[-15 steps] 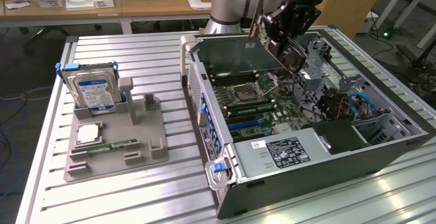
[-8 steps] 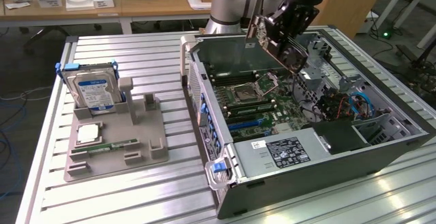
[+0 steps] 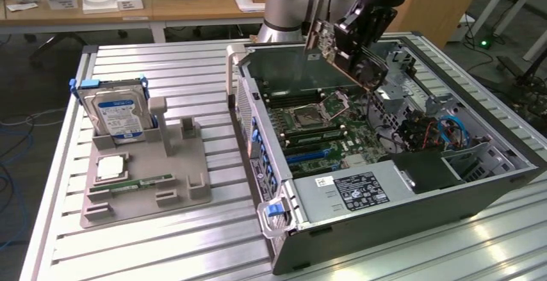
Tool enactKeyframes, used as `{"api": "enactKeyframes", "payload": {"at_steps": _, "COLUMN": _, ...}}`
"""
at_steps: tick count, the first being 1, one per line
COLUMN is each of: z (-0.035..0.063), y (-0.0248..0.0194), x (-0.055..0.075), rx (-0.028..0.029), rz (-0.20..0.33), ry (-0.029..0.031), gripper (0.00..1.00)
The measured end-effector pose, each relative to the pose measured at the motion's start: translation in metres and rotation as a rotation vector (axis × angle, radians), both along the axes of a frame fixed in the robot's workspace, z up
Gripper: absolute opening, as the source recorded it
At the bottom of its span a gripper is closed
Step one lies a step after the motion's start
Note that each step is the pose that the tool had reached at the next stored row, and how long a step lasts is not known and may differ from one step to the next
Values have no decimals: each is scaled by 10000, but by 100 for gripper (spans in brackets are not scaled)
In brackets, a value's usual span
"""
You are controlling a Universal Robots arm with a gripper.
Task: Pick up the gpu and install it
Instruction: 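Insert the gpu into the slot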
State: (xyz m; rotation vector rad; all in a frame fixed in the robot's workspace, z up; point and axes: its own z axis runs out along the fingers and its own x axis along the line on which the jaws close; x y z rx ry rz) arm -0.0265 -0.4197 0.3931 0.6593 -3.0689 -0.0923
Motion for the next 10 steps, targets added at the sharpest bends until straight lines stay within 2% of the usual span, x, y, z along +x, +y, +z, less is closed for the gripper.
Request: {"api": "enactKeyframes", "payload": {"at_steps": 10, "z": 0, "y": 0, "x": 0, "rx": -1, "rz": 1721, "ry": -7, "gripper": 28}}
